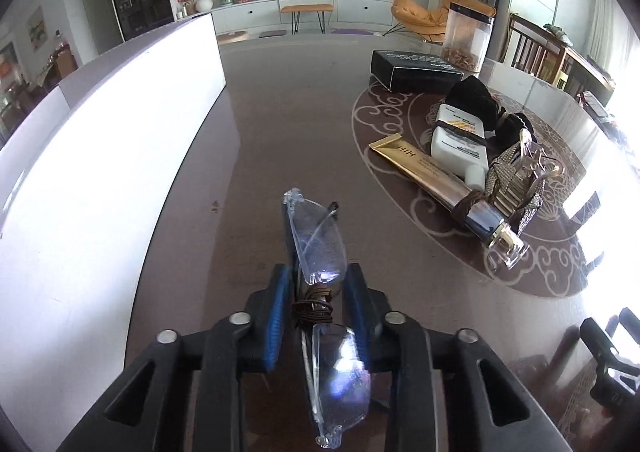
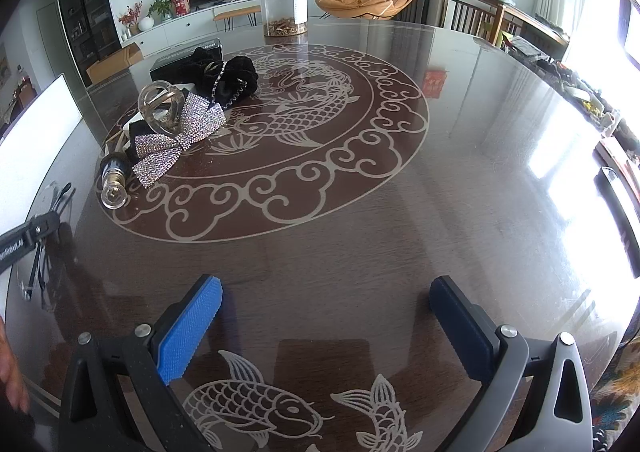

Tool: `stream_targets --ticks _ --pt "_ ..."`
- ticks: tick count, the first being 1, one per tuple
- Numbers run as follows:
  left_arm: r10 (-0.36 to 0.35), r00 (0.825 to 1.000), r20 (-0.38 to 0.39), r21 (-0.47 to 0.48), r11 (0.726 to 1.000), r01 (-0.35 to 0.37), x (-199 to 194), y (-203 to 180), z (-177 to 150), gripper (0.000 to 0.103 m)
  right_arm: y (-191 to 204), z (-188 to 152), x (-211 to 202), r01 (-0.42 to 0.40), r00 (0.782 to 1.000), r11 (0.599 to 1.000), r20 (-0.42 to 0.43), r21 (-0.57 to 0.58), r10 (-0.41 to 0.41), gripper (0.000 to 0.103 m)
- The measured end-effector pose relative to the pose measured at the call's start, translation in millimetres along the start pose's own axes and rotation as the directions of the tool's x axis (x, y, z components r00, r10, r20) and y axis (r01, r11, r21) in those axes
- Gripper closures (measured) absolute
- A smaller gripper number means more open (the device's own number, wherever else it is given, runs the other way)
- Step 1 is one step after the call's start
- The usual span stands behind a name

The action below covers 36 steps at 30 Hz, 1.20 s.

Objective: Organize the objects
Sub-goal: 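Lower the left tool onto the clear eyeglasses and close it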

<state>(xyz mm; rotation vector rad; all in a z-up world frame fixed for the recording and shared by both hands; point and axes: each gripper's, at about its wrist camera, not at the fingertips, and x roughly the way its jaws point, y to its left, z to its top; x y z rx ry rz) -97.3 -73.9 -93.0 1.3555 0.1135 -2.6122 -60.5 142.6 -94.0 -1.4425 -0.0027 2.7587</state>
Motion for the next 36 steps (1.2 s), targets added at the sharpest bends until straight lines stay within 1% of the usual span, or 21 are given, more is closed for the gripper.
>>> stream_targets --ticks 1,3,4,6,8,10,36 --pt "0.002 1.0 -0.001 -0.006 1.0 -0.002 3 1 1 0.035 0 0 0 0.0 1.0 1.0 0.0 0.0 0.0 0.0" --pt "-0.01 1.0 -0.02 -0.025 1.0 0.009 10 2 2 0.013 0 0 0 0.0 1.0 1.0 0.0 0.0 0.0 0.0" --pt "-0.005 1.0 -0.016 -0.013 1.0 0.005 11 0 2 0.009 0 0 0 0.0 1.0 1.0 0.0 0.0 0.0 0.0" --pt "-0.01 1.0 -0.004 0.0 1.0 0.01 12 -3 2 0.007 0 0 0 0.0 1.0 1.0 0.0 0.0 0.0 0.0" --pt "-0.014 1.0 -0.009 0.001 1.0 0.014 15 -3 3 0.001 0 0 0 0.0 1.0 1.0 0.0 0.0 0.0 0.0" --pt "-0.023 1.0 -0.015 0.006 1.0 0.024 17 -3 3 0.0 0 0 0 0.0 1.0 1.0 0.0 0.0 0.0 0.0" --pt "-0.022 1.0 -0.008 0.004 1.0 0.022 19 -3 1 0.0 -1 0 0 0.002 1.0 1.0 0.002 0.003 -0.002 0.0"
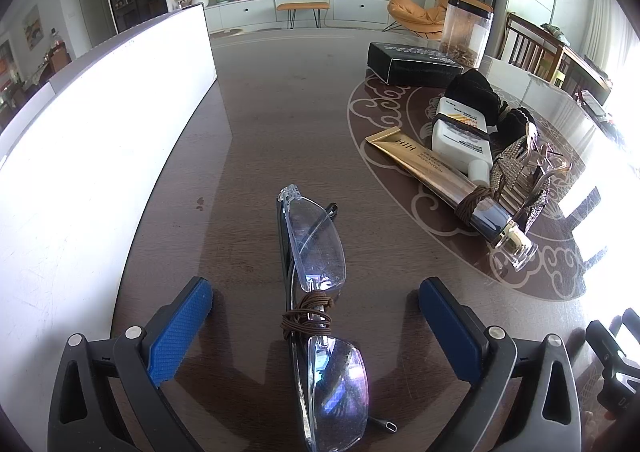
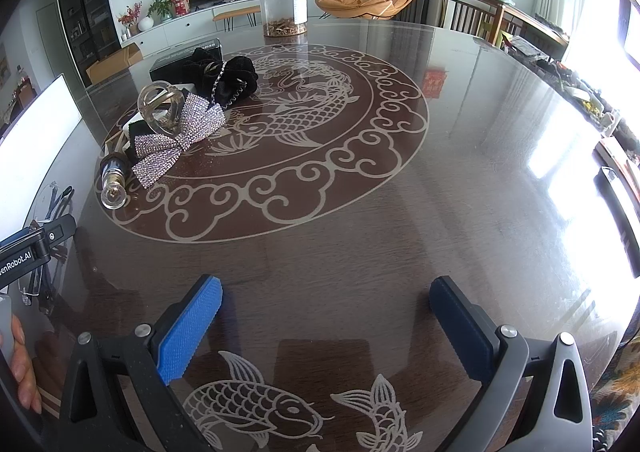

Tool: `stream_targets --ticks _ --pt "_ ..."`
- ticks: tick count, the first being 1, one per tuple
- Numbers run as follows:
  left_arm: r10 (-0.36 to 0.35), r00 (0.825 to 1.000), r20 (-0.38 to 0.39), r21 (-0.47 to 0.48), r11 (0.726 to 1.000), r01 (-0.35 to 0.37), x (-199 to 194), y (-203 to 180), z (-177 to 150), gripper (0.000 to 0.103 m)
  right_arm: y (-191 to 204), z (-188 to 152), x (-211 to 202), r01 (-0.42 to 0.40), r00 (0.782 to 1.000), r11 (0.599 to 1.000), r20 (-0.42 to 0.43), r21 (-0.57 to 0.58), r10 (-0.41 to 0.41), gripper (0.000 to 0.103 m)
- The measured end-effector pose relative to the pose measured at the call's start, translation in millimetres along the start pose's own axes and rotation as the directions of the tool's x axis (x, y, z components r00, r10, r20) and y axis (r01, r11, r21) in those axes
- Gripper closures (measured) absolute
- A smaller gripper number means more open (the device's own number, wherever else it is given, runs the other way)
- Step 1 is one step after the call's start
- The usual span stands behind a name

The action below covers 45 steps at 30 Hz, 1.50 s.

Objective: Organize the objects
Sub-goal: 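Lower the left tool onto the clear eyeglasses and close it, then lower the right tool onto the clear claw clip with rhinestone bow and close it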

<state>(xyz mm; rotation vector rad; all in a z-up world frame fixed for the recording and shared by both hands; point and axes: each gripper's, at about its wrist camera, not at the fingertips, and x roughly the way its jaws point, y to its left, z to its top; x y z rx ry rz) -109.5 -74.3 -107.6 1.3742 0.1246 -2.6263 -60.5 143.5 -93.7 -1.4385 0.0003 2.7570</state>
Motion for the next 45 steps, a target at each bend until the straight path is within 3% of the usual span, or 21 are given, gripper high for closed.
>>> stream_targets --ticks 17,19,20,23,28,30,31,34,36,42,45 --pt "-0.001 1.0 0.0 0.0 1.0 0.001 0 0 0 0.0 0 1 0 -0.003 1.0 1.0 -0.009 0.001 0.003 0.0" --pt "-0.001 1.0 0.0 0.0 1.0 0.001 0 0 0 0.0 1 7 0 -0.07 0.997 0.998 -0.021 0.005 0.07 0.0" --pt "-0.001 1.0 0.0 0.0 1.0 0.001 1 0 0 0.0 4 14 -2 -0.151 0.988 0.988 -0.022 0.017 0.151 0.0" --pt "0.001 1.0 0.0 0.001 1.0 -0.001 1 0 0 0.0 23 40 -2 -0.248 0.969 0.968 -0.011 0.03 0.249 0.0" --pt "0.0 1.0 0.0 0.001 1.0 0.0 0 1 0 0.0 62 95 11 -0.354 0.935 0.934 0.031 0.05 0.353 0.0" --pt "-0.001 1.0 0.0 0.001 1.0 0.001 -1 1 0 0.0 73 113 29 -0.38 0.924 0.921 -0.007 0.079 0.382 0.0" --pt "-0.001 1.0 0.0 0.001 1.0 0.001 -1 1 0 0.0 74 117 37 -0.388 0.92 0.917 -0.03 0.094 0.392 0.003" --pt "-0.001 1.0 0.0 0.001 1.0 0.001 -1 1 0 0.0 66 115 56 -0.399 0.908 0.906 -0.08 0.14 0.412 0.045" --pt "0.0 1.0 0.0 0.001 1.0 0.0 -1 1 0 0.0 50 107 58 -0.447 0.882 0.88 -0.089 0.158 0.464 0.049" --pt "0.0 1.0 0.0 0.001 1.0 0.0 -1 1 0 0.0 5 77 32 -0.399 0.914 0.916 -0.095 -0.038 0.394 0.053" --pt "0.0 1.0 0.0 0.001 1.0 0.0 0 1 0 0.0 -9 68 20 -0.32 0.946 0.941 -0.092 -0.107 0.311 0.048"
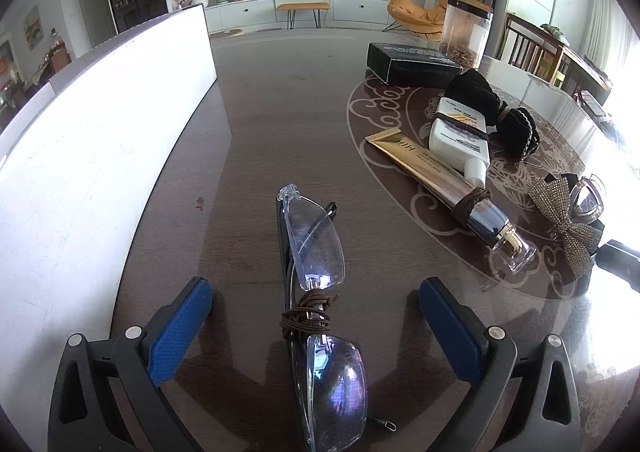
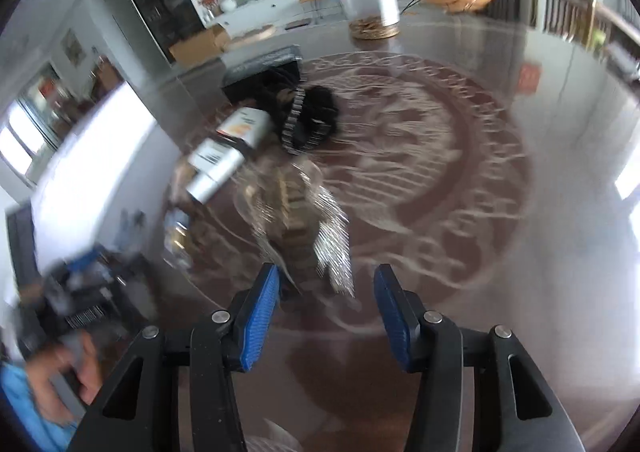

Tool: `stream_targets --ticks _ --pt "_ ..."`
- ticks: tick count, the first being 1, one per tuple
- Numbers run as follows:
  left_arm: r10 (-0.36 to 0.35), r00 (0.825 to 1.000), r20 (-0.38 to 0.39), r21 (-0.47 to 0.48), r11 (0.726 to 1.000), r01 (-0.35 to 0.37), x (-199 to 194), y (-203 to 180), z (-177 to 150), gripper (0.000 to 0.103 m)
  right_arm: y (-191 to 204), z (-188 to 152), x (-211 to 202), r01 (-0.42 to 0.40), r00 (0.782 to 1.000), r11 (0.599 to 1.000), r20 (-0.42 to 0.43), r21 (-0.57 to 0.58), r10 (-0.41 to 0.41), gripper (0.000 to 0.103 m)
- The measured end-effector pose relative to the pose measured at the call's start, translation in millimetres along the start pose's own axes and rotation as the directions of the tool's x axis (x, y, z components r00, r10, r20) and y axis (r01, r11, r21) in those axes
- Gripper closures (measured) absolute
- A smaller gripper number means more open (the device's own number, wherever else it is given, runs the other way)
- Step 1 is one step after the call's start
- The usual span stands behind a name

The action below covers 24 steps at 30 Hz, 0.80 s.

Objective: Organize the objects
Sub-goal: 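Lower the right tool onto the clear claw clip with rhinestone bow and close it, then lift eyeglasses with the left tool while the right tool lifts the claw clip toward the white box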

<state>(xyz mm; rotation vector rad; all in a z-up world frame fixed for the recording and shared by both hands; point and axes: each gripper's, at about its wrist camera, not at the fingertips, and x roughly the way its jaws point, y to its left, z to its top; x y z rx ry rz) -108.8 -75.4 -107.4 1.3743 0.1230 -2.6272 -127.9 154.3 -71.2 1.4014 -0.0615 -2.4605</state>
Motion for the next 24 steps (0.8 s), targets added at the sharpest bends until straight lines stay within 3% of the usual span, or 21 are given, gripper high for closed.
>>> stream_targets --ticks 2,4,9,15,18,20,21,22,23,24 --pt "0.001 1.0 0.0 0.0 1.0 -0.001 0 0 0 0.0 -2 -2 -3 0.01 1.0 1.0 0.019 -0.006 -0.01 0.016" --pt "0.0 1.0 0.0 0.0 1.0 0.0 0 0 0 0.0 6 -3 -6 0.009 0.998 1.0 0.062 -0.023 -0.007 0.006" --pt "0.0 1.0 -0.001 0.001 1.0 0.0 0 0 0 0.0 28 3 6 0.052 0.997 0.997 0.068 -0.059 -0.048 0.006" --pt "-0.004 1.0 -0.003 0.002 1.0 0.004 0 0 0 0.0 34 12 36 0.092 0.996 0.994 0.01 -0.066 -0.091 0.006" --pt "-0.037 0.999 -0.029 0.052 0.998 0.038 -2 -1 -1 0.002 37 17 42 0.129 0.991 0.987 -0.006 -0.095 -0.13 0.005" --pt "-0.044 0.999 0.007 0.063 0.997 0.043 -9 1 -4 0.03 39 22 47 0.145 0.988 0.984 -0.034 -0.105 -0.15 0.006" --pt "-0.047 0.999 0.019 0.065 0.997 0.046 -12 3 -4 0.054 38 25 48 0.135 0.989 0.986 -0.041 -0.099 -0.139 0.007" --pt "-0.052 0.998 0.028 0.061 0.997 0.05 -15 7 -4 0.08 38 26 47 0.122 0.992 0.989 -0.035 -0.089 -0.125 0.024" --pt "-0.068 0.997 0.028 0.048 0.997 0.066 -16 11 -4 0.08 38 29 44 0.121 0.992 0.989 -0.019 -0.084 -0.123 0.047" --pt "-0.1 0.995 0.025 0.02 0.995 0.099 -18 15 -4 0.083 37 30 43 0.116 0.992 0.99 -0.03 -0.082 -0.119 0.047"
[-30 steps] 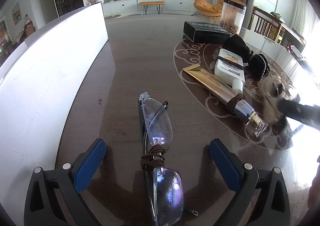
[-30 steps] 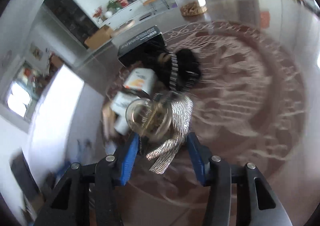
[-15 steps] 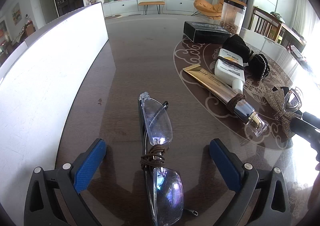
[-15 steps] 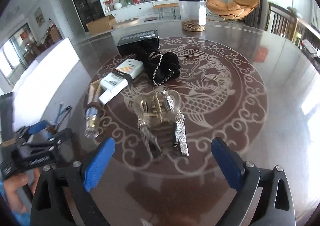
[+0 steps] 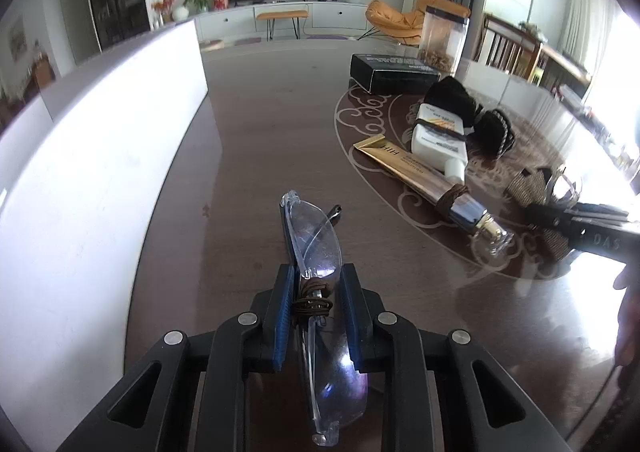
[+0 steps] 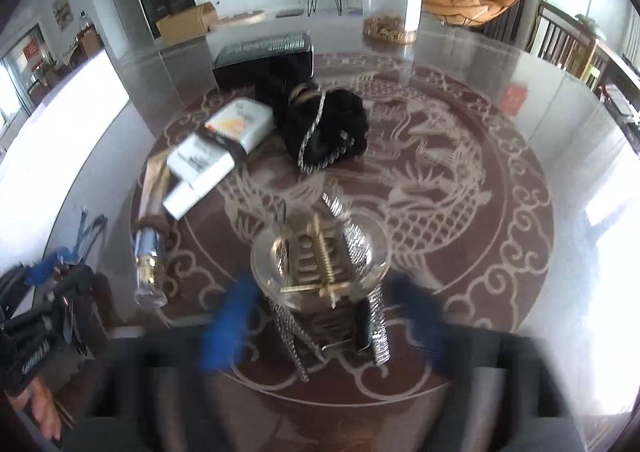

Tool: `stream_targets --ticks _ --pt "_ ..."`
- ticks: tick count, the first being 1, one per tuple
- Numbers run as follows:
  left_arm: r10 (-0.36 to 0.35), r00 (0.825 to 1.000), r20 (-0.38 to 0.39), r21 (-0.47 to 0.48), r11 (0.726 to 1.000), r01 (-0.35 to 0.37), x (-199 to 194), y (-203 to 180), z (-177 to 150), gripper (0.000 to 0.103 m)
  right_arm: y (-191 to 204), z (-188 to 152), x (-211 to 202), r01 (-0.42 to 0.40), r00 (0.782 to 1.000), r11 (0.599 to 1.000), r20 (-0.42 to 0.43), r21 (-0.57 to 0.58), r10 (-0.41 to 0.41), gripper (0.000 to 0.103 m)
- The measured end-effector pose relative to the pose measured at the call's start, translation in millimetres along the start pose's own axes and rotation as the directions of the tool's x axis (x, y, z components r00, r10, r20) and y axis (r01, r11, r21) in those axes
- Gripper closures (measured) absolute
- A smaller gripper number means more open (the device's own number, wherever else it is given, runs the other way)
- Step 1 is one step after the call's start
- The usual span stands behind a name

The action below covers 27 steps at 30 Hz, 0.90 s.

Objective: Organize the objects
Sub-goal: 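Lift eyeglasses with the left tool while the right tool lifts the claw clip toward the white box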

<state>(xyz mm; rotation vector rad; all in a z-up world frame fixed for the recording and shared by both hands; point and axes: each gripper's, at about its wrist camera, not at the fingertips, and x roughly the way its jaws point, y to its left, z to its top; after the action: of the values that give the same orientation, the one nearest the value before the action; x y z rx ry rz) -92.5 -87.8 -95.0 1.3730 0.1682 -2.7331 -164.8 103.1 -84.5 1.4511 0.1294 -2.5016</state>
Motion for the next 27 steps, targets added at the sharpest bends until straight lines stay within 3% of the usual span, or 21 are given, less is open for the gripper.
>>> stream_targets --ticks 2,9,15,17,20,22,23,26,27 --pt "-0.051 0.998 0.026 -0.05 0.997 0.053 -15 9 -5 0.085 -5 -3 -3 -0.048 0.999 0.999 -0.025 0.018 0.048 0.047" --pt "-0.141 0.985 0.101 0.006 0.99 0.141 -76 -8 -29 0.085 -12 -47 -40 -0.106 0.994 0.994 -0.024 0.034 0.107 0.047" --pt "-0.205 0.961 0.186 -0.023 0.977 0.212 -143 13 -16 0.085 7 -49 -82 -0.213 0.977 0.975 0.025 0.064 0.212 0.047" --pt "-0.171 0.958 0.23 -0.038 0.982 0.185 -169 37 -10 0.085 34 -34 -104 -0.288 0.957 0.957 0.059 0.037 0.286 0.047" --pt "-0.065 0.965 0.255 -0.092 0.992 0.091 -192 86 -5 0.085 88 -13 -134 -0.373 0.921 0.926 0.1 -0.063 0.378 0.047" --pt "0.025 0.969 0.244 -0.14 0.99 0.01 -196 121 -6 0.085 143 0 -158 -0.438 0.882 0.884 0.111 -0.165 0.458 0.047" --pt "0.087 0.971 0.224 -0.186 0.982 -0.045 -197 149 -9 0.085 168 5 -164 -0.465 0.865 0.861 0.104 -0.207 0.492 0.047" --pt "0.155 0.976 0.156 -0.278 0.955 -0.108 -192 204 -16 0.085 243 15 -174 -0.529 0.82 0.787 0.046 -0.318 0.571 0.047" --pt "0.187 0.976 0.111 -0.295 0.944 -0.147 -186 221 -19 0.085 263 17 -174 -0.531 0.817 0.773 0.033 -0.347 0.576 0.047"
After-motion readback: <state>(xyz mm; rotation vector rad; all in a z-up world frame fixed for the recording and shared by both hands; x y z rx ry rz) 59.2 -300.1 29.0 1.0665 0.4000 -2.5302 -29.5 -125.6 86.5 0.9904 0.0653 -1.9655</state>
